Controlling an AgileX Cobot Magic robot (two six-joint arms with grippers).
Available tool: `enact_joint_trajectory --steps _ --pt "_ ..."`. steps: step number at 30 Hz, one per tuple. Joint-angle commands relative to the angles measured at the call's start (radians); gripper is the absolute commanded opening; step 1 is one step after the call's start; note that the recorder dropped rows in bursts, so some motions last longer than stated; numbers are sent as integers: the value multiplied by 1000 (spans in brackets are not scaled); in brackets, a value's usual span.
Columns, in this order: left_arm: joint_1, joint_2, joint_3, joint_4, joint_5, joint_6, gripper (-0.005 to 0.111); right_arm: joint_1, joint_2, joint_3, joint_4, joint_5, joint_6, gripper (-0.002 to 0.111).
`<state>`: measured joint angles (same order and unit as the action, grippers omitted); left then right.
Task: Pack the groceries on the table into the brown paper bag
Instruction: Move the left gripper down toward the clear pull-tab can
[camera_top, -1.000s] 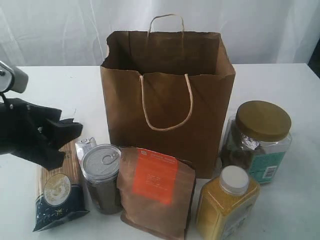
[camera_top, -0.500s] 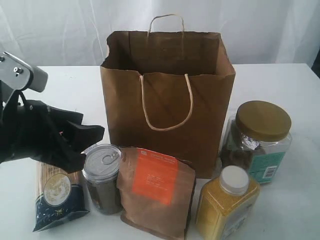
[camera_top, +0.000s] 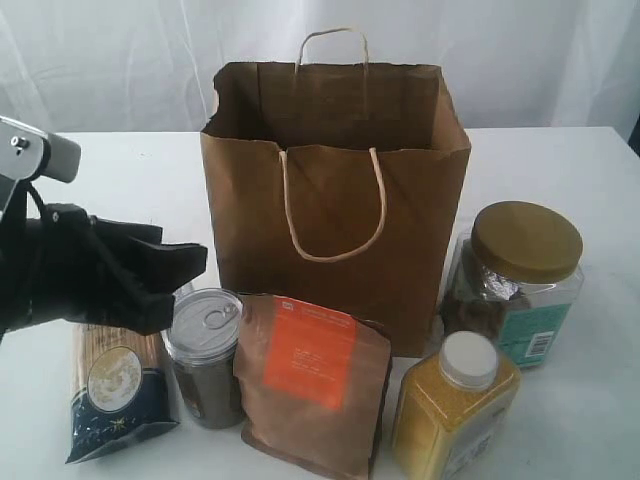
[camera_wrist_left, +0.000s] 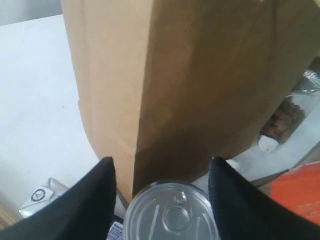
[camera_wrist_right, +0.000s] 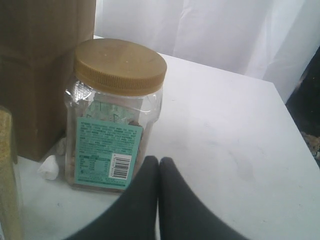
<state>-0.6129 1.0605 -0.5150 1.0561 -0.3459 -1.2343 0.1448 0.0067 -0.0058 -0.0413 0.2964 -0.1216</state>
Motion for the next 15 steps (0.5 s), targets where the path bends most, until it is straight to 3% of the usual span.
enact_joint_trajectory --steps 1,4,9,12,15 --pt "-67 -18 16 -419 230 436 59 -6 -7 6 -3 -6 2 0" --pt "-120 -41 16 -650 324 709 59 -6 -7 6 -3 -6 2 0" --pt "-213 -90 28 -756 322 816 59 -6 -7 6 -3 -6 2 0" --pt "-233 -96 88 -822 251 927 62 -6 -7 6 -3 -6 2 0" --pt "-237 -96 153 -824 133 977 74 -6 -7 6 -3 -6 2 0"
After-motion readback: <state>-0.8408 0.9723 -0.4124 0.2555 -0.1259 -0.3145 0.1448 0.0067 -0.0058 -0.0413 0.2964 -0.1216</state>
